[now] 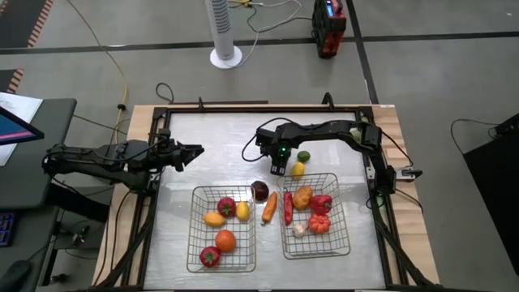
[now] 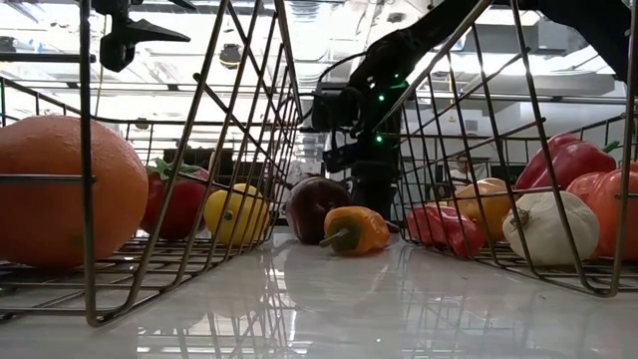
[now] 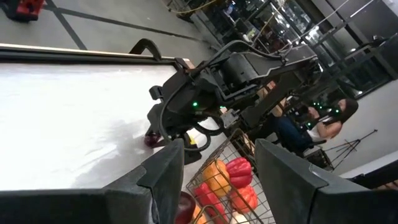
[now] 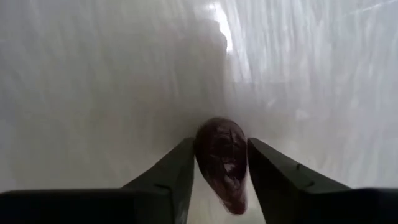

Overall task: Sort produce into baskets
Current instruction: Put the eggplant into the right brown wire basket

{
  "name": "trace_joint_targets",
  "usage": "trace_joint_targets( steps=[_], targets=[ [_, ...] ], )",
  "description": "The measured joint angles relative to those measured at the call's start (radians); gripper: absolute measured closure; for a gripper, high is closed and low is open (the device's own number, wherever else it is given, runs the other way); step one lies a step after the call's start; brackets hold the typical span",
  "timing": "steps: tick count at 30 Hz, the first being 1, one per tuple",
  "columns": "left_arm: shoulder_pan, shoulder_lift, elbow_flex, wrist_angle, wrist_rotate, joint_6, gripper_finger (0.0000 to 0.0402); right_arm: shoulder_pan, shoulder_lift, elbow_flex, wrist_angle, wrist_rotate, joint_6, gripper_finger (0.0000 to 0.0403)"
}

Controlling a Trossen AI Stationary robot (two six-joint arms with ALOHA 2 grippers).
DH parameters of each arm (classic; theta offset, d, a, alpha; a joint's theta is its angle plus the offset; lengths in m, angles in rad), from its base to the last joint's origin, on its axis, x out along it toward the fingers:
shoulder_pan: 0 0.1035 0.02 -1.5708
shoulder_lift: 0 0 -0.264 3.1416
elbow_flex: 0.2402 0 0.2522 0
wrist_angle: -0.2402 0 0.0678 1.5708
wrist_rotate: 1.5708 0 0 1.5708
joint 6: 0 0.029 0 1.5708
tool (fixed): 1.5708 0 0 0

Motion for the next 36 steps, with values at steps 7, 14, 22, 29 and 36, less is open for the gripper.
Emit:
trace_joint_targets(
  steps=[7, 14, 22, 29, 36],
  targets=[
    [0.000, 0.000, 0.000, 0.000, 0.000, 0.000, 0.0219, 0.000, 0.000, 0.000, 0.000, 0.000, -0.015, 0.0290],
    [0.000, 0.000, 0.000, 0.000, 0.000, 0.014, 0.0219, -0.001, 0.000, 0.032, -0.067, 0.000, -0.005, 0.0299],
    [0.000, 0.000, 0.000, 0.000, -0.001, 0.015, 0.0219, 0.025, 0.000, 0.202, -0.287, -0.002, -0.005, 0.0299],
    [0.000, 0.000, 0.000, 0.001, -0.009, 0.025, 0.0219, 0.049, 0.000, 0.378, -0.522, -0.027, 0.058, 0.0299],
    [0.000, 0.000, 0.000, 0.001, -0.009, 0.024, 0.0219, 0.095, -0.023, 0.464, -0.708, -0.192, 0.177, 0.0290]
  ],
)
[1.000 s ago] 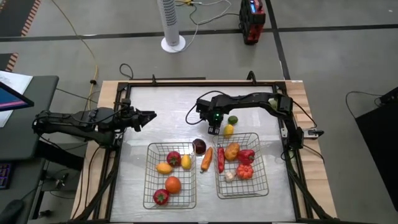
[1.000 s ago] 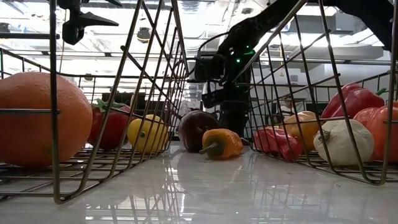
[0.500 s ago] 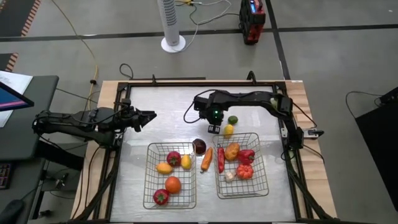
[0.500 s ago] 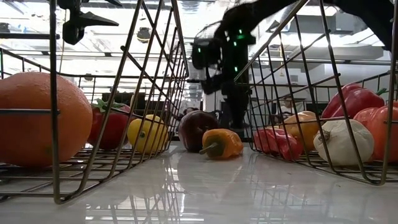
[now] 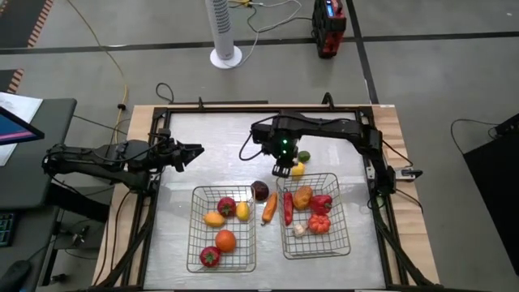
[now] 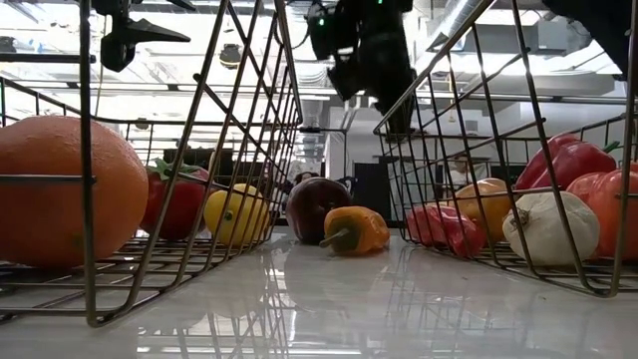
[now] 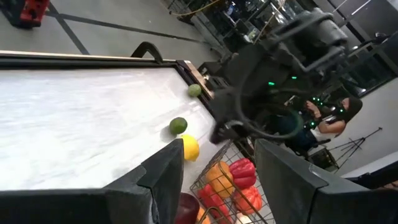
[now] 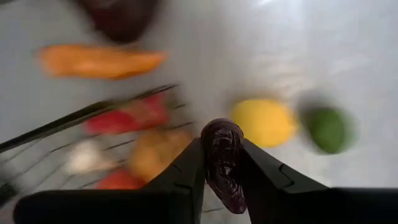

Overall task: Sort produce into baskets
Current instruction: Put the eggplant into the right brown wire basket, then put the left lime into the left brown wire basket

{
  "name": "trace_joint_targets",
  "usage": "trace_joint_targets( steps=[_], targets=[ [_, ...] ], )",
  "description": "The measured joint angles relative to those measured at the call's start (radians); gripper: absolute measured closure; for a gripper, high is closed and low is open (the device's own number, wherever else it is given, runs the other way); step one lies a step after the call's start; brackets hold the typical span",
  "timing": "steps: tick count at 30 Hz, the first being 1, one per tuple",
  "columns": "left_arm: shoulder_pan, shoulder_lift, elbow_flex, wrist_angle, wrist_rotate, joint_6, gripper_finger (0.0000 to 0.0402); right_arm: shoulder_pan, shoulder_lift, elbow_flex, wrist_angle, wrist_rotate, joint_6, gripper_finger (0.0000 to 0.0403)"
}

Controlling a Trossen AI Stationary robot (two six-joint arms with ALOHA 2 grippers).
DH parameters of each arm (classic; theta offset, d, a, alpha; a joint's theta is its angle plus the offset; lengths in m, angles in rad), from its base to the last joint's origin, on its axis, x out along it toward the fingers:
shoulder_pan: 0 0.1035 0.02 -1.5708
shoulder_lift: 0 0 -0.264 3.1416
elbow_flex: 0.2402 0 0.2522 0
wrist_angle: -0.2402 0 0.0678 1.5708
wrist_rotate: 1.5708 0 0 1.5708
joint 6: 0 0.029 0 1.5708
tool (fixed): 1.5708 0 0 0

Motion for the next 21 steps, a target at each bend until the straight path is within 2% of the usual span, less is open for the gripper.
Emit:
trace_joint_targets(
  steps=[3, 12, 18, 21],
  targets=[
    [0.000, -0.001, 0.000, 0.000, 0.000, 0.000, 0.0219, 0.046, -0.042, -0.010, 0.011, -0.085, -0.005, 0.0278],
    [0.000, 0.000, 0.000, -0.002, 0.017, -0.001, 0.0219, 0.129, -0.089, -0.010, -0.003, -0.075, -0.022, 0.0240],
    [0.000, 0.000, 0.000, -0.001, 0.028, -0.003, 0.0219, 0.152, -0.085, -0.011, -0.001, -0.072, -0.030, 0.0171],
    [0.000, 0.000, 0.000, 0.000, 0.039, -0.003, 0.0219, 0.119, -0.085, -0.011, -0.006, -0.024, -0.030, 0.0140]
  ],
)
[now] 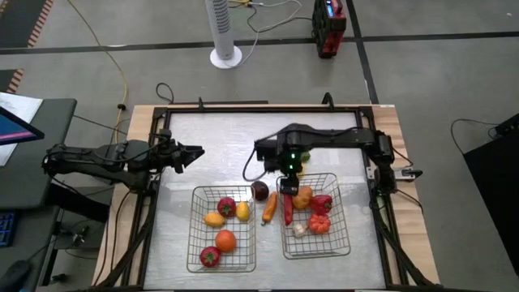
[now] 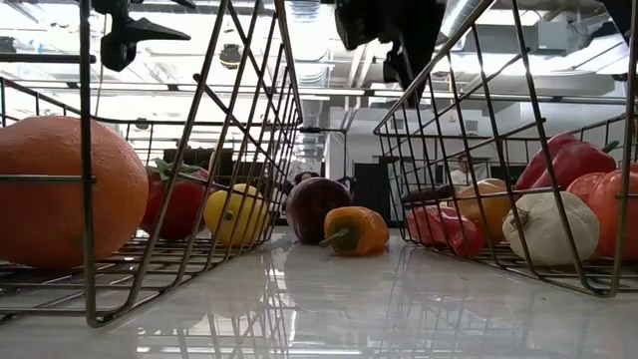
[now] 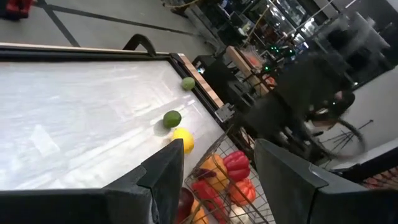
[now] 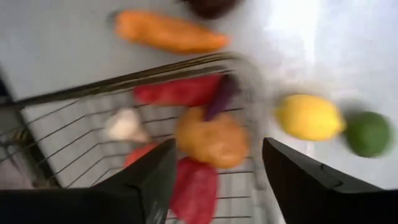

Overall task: Sort produce into baskets
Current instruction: Put the left lime into the left brown wire basket

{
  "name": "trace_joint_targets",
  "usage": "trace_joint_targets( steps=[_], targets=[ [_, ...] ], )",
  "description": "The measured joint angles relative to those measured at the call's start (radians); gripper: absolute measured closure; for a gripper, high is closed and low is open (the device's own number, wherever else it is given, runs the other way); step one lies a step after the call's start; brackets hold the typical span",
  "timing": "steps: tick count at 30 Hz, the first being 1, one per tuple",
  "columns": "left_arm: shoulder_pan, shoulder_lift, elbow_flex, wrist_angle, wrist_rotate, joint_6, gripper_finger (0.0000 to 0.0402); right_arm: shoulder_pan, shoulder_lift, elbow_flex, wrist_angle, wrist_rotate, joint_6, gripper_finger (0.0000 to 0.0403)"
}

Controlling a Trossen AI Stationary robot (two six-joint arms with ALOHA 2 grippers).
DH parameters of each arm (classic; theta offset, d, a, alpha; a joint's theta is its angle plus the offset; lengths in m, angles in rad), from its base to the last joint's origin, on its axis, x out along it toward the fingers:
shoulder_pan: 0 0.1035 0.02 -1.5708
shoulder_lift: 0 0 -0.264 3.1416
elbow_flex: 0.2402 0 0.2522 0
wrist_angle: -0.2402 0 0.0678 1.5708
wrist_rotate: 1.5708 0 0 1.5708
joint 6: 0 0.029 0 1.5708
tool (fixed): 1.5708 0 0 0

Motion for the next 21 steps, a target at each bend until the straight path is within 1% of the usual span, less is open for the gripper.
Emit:
trace_joint_targets(
  steps=[2, 5, 8, 10, 15, 19, 21],
  targets=[
    [0.000, 0.000, 0.000, 0.005, 0.002, -0.001, 0.0219, -0.050, -0.005, 0.000, 0.008, 0.010, 0.008, 0.0132],
    [0.000, 0.000, 0.000, 0.011, 0.003, -0.016, 0.0219, -0.130, -0.011, 0.001, 0.045, 0.018, 0.020, 0.0129],
    [0.000, 0.000, 0.000, 0.016, 0.017, -0.013, 0.0219, -0.196, -0.009, -0.004, 0.072, 0.082, 0.021, 0.0129],
    [0.000, 0.000, 0.000, 0.016, 0.038, -0.006, 0.0219, -0.233, -0.012, -0.043, 0.119, 0.119, 0.020, 0.0129],
    [0.000, 0.000, 0.000, 0.016, 0.069, 0.000, 0.0219, -0.311, -0.071, -0.269, 0.239, 0.121, -0.039, 0.0127],
    [0.000, 0.000, 0.000, -0.002, 0.064, 0.015, 0.0219, -0.348, -0.139, -0.474, 0.390, 0.108, -0.116, 0.0126],
    [0.000, 0.000, 0.000, -0.008, 0.040, 0.025, 0.0219, -0.358, -0.179, -0.553, 0.459, 0.107, -0.149, 0.0126]
  ],
)
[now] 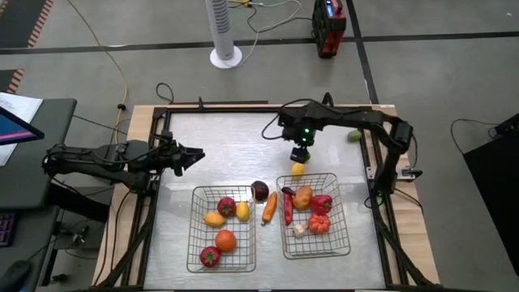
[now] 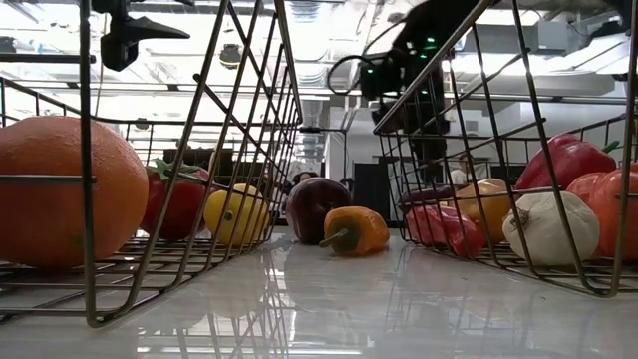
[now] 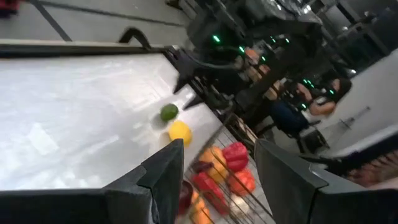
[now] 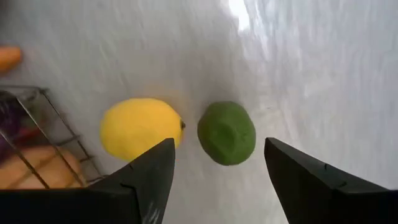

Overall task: Sort produce into baskets
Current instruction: Put the left lime into the left brown wire basket

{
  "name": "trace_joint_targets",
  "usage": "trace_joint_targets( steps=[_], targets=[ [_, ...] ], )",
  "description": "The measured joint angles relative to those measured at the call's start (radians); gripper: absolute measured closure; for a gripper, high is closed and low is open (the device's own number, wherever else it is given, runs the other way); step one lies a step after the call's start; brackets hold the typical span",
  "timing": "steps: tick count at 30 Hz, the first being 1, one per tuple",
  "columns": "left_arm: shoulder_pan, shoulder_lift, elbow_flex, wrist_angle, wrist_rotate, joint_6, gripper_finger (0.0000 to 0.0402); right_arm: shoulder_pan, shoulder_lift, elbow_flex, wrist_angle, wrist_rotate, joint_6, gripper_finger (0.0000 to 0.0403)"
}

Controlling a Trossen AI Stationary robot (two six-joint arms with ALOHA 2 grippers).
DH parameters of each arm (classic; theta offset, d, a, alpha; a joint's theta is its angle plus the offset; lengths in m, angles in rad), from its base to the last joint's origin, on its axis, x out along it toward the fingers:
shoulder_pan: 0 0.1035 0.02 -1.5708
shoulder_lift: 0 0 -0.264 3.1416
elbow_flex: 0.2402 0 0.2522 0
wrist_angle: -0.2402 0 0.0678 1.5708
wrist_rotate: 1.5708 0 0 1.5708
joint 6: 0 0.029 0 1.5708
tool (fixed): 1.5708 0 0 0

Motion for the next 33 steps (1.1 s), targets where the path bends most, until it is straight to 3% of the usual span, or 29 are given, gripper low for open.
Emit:
trace_joint_targets(
  steps=[6, 14, 21, 29, 33],
  targets=[
    [0.000, 0.000, 0.000, -0.008, -0.060, -0.006, 0.0219, -0.030, -0.069, -0.166, 0.177, -0.002, -0.119, 0.0126],
    [0.000, 0.000, 0.000, -0.048, -0.070, -0.032, 0.0219, -0.065, -0.022, -0.282, 0.251, 0.001, -0.213, 0.0126],
    [0.000, 0.000, 0.000, -0.047, -0.070, -0.033, 0.0219, -0.065, 0.019, -0.308, 0.284, 0.004, -0.221, 0.0131],
    [0.000, 0.000, 0.000, -0.047, -0.063, -0.030, 0.0219, -0.047, -0.009, -0.297, 0.262, 0.002, -0.156, 0.0197],
    [0.000, 0.000, 0.000, -0.046, -0.042, -0.008, 0.0219, -0.023, -0.040, -0.230, 0.185, 0.002, -0.096, 0.0198]
  ],
)
